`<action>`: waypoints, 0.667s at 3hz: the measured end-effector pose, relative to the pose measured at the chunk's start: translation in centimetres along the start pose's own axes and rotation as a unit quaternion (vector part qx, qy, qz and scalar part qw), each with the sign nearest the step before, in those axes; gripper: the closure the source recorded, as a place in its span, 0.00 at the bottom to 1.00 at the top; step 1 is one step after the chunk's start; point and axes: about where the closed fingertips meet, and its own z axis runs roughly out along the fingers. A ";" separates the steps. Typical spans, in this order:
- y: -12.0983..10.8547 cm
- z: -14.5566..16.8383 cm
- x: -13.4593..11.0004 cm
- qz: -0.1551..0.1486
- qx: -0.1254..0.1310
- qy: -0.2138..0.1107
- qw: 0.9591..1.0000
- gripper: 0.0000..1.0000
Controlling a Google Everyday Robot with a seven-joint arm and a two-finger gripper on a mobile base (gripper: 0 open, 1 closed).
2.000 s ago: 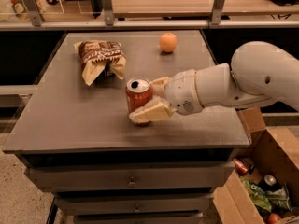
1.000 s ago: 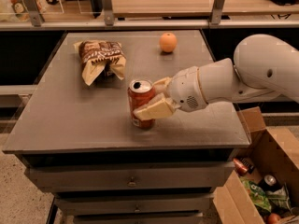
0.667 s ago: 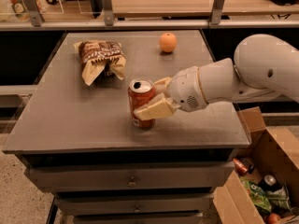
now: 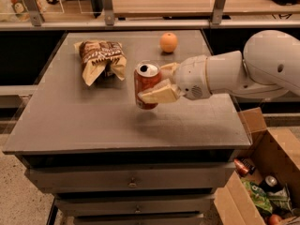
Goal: Move coke can near orange
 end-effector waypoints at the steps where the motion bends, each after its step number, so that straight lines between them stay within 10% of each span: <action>1: -3.8 -1.2 -0.7 -0.017 0.027 0.007 0.999 1.00; 2: -7.9 -2.7 0.0 -0.018 0.052 0.026 0.998 1.00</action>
Offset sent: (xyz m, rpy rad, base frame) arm 0.1157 -0.0907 0.0256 -0.1135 -0.0736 -0.1658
